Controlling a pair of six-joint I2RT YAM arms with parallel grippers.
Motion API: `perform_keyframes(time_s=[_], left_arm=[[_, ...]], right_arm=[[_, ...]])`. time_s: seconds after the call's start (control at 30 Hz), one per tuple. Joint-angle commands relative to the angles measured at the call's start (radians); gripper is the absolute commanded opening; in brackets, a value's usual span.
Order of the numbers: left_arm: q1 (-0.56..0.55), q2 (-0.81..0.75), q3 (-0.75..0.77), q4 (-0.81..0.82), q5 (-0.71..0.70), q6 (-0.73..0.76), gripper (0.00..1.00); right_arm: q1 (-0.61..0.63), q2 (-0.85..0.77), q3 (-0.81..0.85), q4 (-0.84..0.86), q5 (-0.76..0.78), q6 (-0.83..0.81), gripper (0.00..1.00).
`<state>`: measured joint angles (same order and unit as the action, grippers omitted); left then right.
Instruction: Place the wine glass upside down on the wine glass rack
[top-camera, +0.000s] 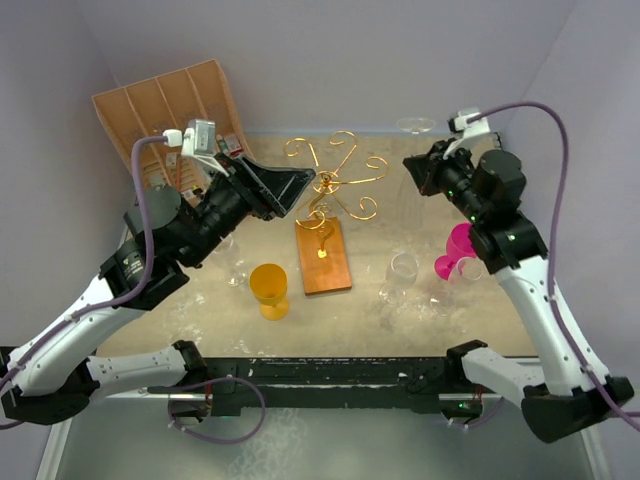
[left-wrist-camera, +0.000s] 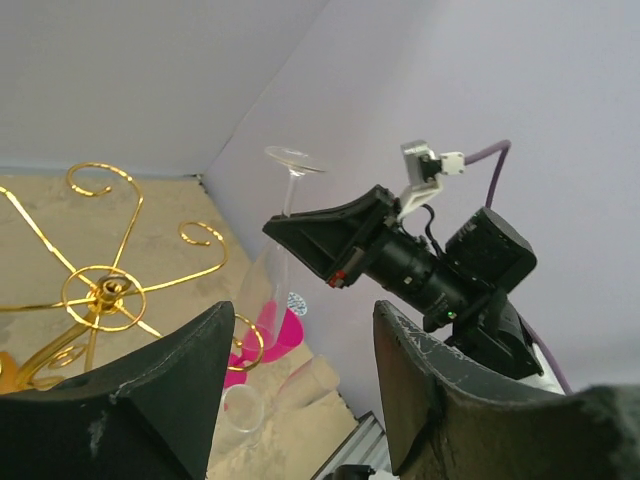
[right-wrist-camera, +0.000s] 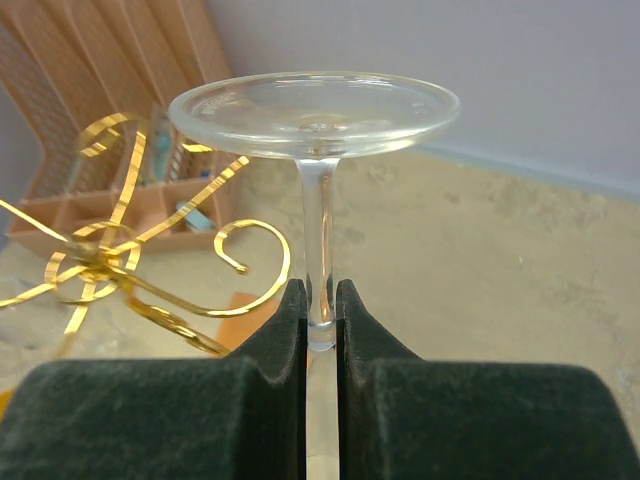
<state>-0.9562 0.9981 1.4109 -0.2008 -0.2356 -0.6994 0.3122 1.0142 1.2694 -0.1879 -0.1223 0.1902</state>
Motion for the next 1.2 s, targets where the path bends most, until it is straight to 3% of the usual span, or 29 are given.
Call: perform_keyframes(time_s=[0.0, 0.2, 0.7, 1.03, 1.17], left_arm=[[-0.001, -0.029, 0.003, -0.074, -0.068, -0.032, 0.55], [-0.001, -0.049, 0.008, -0.132, -0.1, -0.037, 0.55], [-0.001, -0.062, 0.021, -0.231, -0.151, -0.001, 0.56], [-0.001, -0.064, 0.008, -0.258, -0.234, 0.029, 0.56], [-0.001, -0.072, -0.002, -0.258, -0.244, 0.031, 0.57]], right_arm=[[-0.031, 0.052, -0.053, 0.182, -0.035, -0.081, 0.0], [-0.243, 0.154, -0.107, 0.297, -0.349, -0.099, 0.0], [-0.259, 0.39, -0.052, 0.425, -0.808, -0.204, 0.0], [-0.232, 0.411, -0.171, 0.78, -0.92, 0.042, 0.0], [-0.187, 0.416, -0.194, 0.811, -0.901, 0.052, 0.0]])
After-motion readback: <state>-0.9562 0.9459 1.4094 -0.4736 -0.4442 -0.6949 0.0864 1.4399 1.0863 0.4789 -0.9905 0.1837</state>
